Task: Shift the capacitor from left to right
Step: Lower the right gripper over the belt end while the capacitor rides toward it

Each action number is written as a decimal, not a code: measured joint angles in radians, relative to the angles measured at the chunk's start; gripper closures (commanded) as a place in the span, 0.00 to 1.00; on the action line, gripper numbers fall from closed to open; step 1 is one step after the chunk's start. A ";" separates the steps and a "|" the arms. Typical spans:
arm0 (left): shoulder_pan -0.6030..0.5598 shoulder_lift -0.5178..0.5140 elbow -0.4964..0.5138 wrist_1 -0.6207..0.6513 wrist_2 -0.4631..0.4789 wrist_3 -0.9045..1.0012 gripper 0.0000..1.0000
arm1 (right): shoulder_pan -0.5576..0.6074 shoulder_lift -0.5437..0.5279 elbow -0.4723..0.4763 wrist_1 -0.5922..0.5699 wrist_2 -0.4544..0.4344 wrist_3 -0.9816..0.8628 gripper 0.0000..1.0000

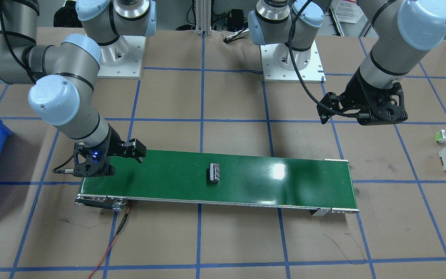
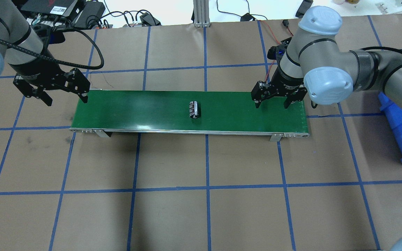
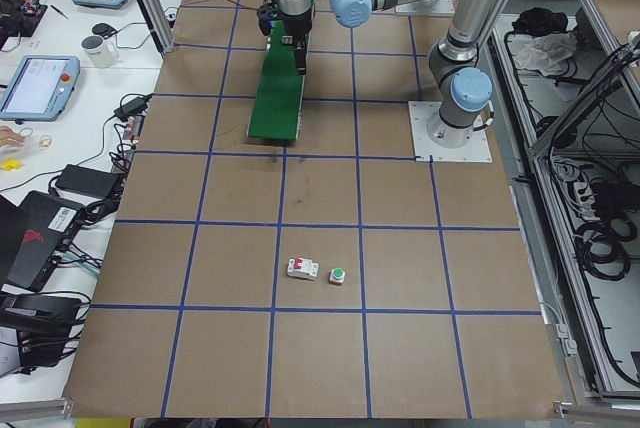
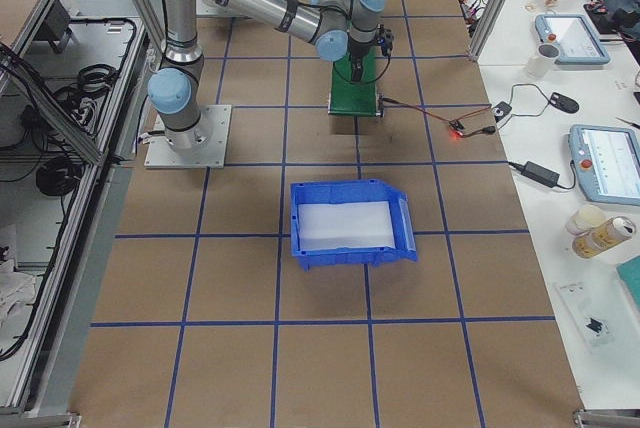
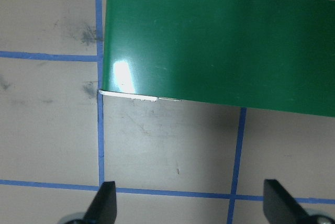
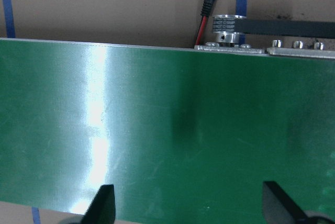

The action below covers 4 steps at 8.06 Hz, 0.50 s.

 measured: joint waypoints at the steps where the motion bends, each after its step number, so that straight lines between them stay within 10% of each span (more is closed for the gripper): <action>1: 0.000 0.000 -0.001 0.000 0.000 0.000 0.00 | 0.000 0.002 0.000 -0.005 0.000 0.000 0.01; 4: 0.000 0.000 0.001 -0.001 0.000 0.000 0.00 | 0.001 0.007 0.001 -0.011 0.002 0.001 0.03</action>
